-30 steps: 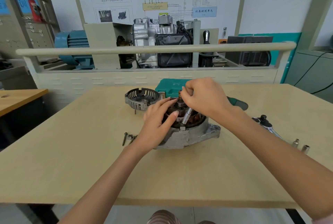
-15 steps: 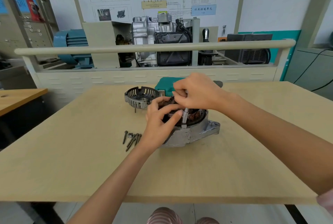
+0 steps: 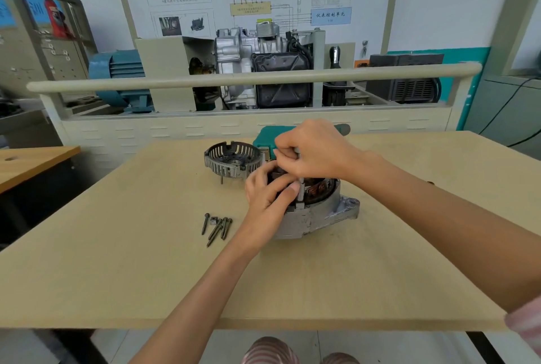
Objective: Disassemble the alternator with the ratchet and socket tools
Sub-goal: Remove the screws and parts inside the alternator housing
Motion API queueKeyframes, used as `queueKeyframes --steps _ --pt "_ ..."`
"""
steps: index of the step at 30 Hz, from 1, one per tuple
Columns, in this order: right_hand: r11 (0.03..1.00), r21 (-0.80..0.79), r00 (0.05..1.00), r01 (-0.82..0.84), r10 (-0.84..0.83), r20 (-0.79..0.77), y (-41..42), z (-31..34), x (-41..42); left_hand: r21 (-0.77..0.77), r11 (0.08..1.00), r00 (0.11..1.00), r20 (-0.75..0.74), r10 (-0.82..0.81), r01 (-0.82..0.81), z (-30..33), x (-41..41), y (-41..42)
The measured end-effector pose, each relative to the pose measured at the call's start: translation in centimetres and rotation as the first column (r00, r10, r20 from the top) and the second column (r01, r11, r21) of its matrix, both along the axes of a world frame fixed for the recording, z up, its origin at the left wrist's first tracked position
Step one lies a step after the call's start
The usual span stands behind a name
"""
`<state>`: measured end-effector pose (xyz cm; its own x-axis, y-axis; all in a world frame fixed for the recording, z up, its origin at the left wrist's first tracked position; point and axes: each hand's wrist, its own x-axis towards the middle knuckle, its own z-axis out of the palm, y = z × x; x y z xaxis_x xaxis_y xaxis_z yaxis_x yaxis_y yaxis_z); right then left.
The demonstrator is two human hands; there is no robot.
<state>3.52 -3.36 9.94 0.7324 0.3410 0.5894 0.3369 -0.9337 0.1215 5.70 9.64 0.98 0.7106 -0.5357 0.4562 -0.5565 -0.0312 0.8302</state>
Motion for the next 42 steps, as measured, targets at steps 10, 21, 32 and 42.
queueKeyframes --steps 10,21,32,42 --pt "0.989 -0.027 0.988 0.147 -0.148 -0.053 0.6 0.2 -0.6 -0.005 0.999 0.998 0.032 0.047 -0.047 -0.2 -0.5 -0.4" --pt "0.817 -0.045 0.818 0.575 -0.573 0.048 3.0 -0.1 -0.1 -0.023 0.993 0.993 0.04 0.114 -0.113 -0.6 -0.3 -0.9" --pt "0.999 0.048 1.0 -0.019 0.019 0.015 1.7 -0.1 -0.6 0.018 1.0 1.0 0.013 0.019 -0.019 0.1 -0.3 0.0" --pt "0.792 -0.021 0.792 0.61 -0.61 0.003 3.7 -0.1 -0.4 -0.047 0.997 0.998 0.02 0.064 -0.063 -0.6 0.1 -0.6"
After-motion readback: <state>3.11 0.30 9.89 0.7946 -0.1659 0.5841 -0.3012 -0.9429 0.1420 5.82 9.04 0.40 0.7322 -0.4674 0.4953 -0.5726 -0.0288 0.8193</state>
